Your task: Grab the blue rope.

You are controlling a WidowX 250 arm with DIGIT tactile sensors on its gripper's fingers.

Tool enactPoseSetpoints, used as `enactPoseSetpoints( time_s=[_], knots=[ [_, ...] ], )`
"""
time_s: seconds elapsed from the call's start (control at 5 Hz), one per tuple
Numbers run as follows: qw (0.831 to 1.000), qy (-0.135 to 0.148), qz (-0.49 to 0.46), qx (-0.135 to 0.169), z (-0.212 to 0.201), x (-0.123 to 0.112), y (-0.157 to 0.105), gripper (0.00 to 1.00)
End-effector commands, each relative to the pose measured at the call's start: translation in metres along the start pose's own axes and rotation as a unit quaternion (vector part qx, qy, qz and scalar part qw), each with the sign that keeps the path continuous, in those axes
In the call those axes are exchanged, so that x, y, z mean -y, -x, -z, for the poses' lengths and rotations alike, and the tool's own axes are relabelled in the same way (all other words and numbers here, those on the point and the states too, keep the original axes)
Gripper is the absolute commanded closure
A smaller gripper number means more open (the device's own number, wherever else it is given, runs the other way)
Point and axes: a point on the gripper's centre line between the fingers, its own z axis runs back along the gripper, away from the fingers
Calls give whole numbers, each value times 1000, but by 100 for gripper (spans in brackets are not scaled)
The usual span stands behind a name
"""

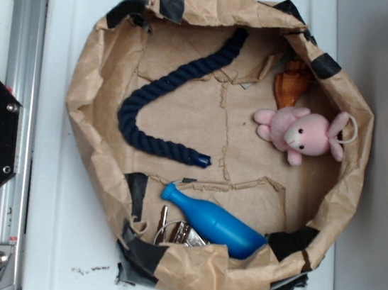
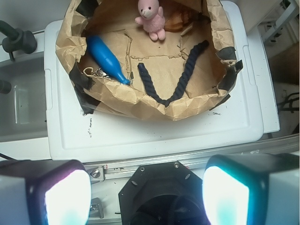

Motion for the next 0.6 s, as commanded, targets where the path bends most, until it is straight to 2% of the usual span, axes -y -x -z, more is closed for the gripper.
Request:
enactPoseSetpoints(
  time_s=[0.0, 0.2, 0.4],
  knots=[
    [1000, 0, 0, 0, 0, 0, 0, 0],
    [991, -56, -119, 38, 31, -43, -48, 0],
    [974, -141, -178, 13, 70, -62, -86, 0]
  ],
)
